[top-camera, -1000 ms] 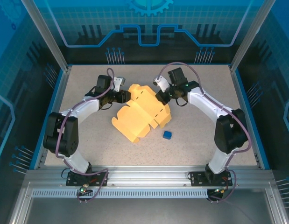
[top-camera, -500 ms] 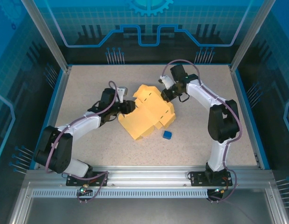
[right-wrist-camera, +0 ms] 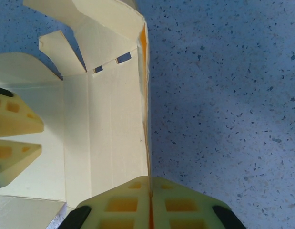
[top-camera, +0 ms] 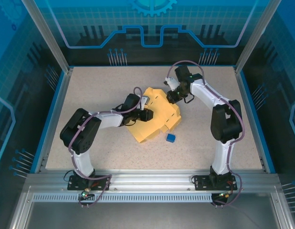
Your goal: Fold the paper box
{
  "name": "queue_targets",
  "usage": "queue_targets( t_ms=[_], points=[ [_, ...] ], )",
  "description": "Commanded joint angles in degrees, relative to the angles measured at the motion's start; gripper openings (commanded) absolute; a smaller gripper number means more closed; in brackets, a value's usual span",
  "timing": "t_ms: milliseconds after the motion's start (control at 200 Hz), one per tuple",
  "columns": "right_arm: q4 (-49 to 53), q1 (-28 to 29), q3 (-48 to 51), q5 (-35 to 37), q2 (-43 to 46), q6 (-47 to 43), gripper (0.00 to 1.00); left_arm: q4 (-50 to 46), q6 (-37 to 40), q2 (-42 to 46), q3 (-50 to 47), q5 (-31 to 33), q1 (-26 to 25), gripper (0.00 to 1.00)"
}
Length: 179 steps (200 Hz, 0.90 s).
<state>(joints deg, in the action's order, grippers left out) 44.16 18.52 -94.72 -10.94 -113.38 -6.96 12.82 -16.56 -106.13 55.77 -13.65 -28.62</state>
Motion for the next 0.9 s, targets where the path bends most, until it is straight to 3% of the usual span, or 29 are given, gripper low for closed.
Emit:
queue_targets(
  t_ms=[0,255,891],
  points=[
    [1.72,-0.64,-2.42,-0.49,-0.66,0.87,0.08,1.96,-0.03,-2.41,1.88,-1.23,-0.48,0.25],
    [1.38,-0.57,-2.93,-0.92,-0.97,1.47,0.09,3.11,-0.85,-5.41,1.45,-0.93,-0.66,0.14],
    [-1.01,3.21,-2.44,-3.02,0.13,5.24,0.10,7.20,-2.85,-10.42,1.54,-1.39,-0.75,0.12]
  ],
)
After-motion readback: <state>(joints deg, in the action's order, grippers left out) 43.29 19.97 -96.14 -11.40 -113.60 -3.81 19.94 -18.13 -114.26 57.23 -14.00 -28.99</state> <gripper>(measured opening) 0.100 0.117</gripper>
